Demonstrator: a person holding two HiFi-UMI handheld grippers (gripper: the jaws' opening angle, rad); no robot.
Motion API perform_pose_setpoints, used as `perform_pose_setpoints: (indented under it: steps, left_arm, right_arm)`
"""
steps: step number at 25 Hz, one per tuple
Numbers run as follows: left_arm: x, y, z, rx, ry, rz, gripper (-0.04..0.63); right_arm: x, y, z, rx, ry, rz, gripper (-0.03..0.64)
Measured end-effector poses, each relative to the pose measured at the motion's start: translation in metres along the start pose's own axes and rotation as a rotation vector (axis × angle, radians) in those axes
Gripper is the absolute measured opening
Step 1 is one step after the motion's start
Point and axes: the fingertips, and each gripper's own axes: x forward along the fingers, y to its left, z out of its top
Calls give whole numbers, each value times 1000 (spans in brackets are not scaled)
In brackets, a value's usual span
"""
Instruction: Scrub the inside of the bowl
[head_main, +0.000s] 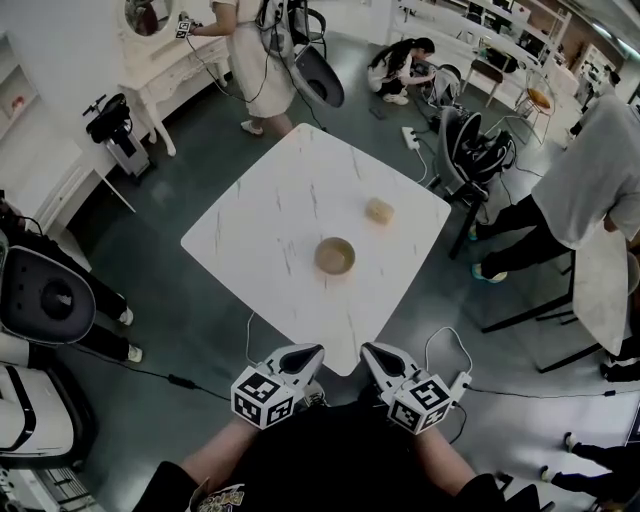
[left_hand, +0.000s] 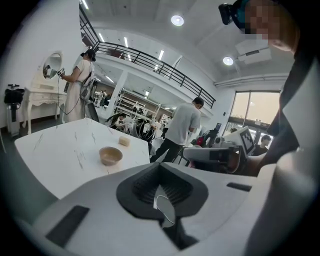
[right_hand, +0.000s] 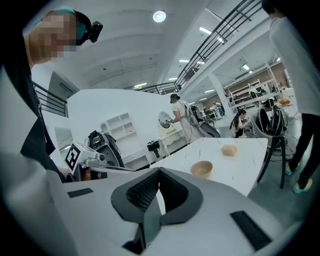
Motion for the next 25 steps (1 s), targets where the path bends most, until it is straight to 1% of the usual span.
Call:
perform_pose_setpoints:
  steps: [6, 15, 21, 25]
  left_arm:
    - [-6, 3, 0, -3, -5, -1, 6]
    - [-12, 15, -4, -27, -11, 21, 6]
    - [-4, 27, -4, -52, -9, 43, 6]
    - [8, 38, 0, -74, -13, 80, 6]
  right_arm:
    - [0, 4, 0, 9, -6, -2, 18]
    - [5, 8, 7, -39, -6, 9, 20]
    - [10, -7, 11, -47, 8, 2, 20]
    - [20, -30, 17, -64, 28, 17, 21]
